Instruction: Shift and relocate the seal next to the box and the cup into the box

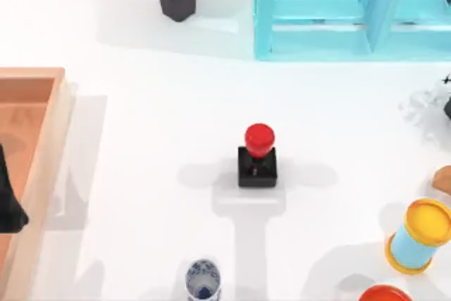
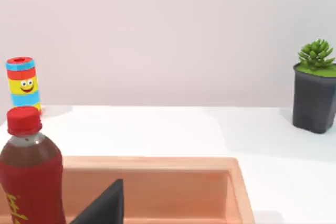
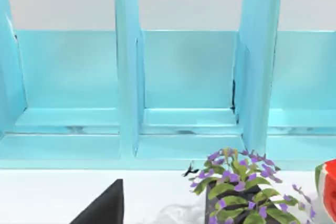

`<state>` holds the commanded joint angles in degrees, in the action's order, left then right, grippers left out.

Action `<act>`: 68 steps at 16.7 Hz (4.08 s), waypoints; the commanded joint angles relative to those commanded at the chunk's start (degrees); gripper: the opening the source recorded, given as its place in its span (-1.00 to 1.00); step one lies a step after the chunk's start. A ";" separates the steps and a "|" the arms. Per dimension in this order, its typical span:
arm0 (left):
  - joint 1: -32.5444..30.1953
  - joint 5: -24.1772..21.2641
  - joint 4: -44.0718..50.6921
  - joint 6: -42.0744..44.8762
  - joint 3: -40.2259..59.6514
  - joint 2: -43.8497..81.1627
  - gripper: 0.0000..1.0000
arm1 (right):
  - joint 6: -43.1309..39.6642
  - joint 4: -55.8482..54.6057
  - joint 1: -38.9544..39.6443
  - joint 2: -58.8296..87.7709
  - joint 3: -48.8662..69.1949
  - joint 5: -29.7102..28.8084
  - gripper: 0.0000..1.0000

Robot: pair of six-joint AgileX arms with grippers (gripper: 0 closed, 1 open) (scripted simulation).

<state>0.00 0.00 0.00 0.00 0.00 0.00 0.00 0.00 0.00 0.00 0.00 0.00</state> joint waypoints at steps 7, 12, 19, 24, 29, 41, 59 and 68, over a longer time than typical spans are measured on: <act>-3.21 -0.53 5.21 -2.35 7.90 7.68 1.00 | 0.00 0.00 0.00 0.00 0.00 0.00 1.00; -10.83 -1.43 18.44 -8.31 27.62 27.07 1.00 | 0.00 0.00 0.00 0.00 0.00 0.00 1.00; -24.34 -2.09 44.35 -20.17 67.22 66.34 1.00 | 0.00 0.00 0.00 0.00 0.00 0.00 1.00; -33.12 -1.79 63.29 -29.04 97.00 96.39 1.00 | 0.00 0.00 0.00 0.00 0.00 0.00 1.00; -39.48 -1.03 78.66 -36.39 121.11 121.86 1.00 | 0.00 0.00 0.00 0.00 0.00 0.00 1.00; -42.75 -0.31 88.31 -41.16 136.89 138.60 1.00 | 0.00 0.00 0.00 0.00 0.00 0.00 1.00; -42.93 -0.23 69.27 -41.11 116.65 137.38 0.55 | 0.00 0.00 0.00 0.00 0.00 0.00 1.00; -42.93 -0.23 69.27 -41.11 116.65 137.38 -0.81 | 0.00 0.00 0.00 0.00 0.00 0.00 1.00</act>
<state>-42.93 -0.23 69.27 -41.11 116.65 137.38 0.00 0.00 0.00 0.00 0.00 0.00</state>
